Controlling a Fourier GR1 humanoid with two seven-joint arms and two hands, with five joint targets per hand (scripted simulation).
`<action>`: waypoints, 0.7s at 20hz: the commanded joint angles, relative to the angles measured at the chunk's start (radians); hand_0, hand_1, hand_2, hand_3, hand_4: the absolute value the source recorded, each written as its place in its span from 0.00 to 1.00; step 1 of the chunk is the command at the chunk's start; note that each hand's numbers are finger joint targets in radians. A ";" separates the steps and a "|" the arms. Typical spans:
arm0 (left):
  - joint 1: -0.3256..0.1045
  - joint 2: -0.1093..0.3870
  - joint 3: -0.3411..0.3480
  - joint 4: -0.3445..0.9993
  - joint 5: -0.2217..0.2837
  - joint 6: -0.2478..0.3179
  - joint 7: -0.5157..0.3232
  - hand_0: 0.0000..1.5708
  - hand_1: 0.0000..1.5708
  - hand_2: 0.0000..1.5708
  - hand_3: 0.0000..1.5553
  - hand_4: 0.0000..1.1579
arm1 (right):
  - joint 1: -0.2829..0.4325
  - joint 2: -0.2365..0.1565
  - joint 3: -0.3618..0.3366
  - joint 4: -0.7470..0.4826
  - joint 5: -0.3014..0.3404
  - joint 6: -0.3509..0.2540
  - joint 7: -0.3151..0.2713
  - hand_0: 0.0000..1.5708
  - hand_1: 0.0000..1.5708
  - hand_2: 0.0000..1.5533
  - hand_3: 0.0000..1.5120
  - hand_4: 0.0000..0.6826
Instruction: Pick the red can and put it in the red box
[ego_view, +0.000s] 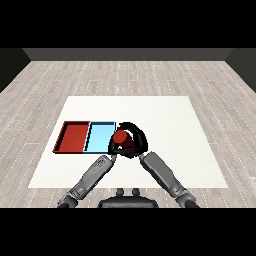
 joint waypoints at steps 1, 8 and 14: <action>-0.106 -0.043 -0.025 0.091 0.051 0.025 0.020 1.00 1.00 1.00 0.96 0.98 | 0.002 0.025 0.005 -0.014 0.010 0.029 0.010 0.00 0.00 0.00 0.00 0.00; -0.020 -0.043 0.043 0.016 -0.066 -0.044 0.041 1.00 1.00 1.00 0.95 1.00 | -0.057 0.025 -0.010 0.080 0.043 -0.008 -0.036 0.00 0.00 0.00 0.00 0.00; -0.066 -0.044 0.006 0.073 0.004 0.021 0.013 1.00 1.00 1.00 0.95 0.99 | 0.005 -0.028 -0.105 -0.147 0.151 -0.005 0.103 0.00 0.00 0.00 0.00 0.00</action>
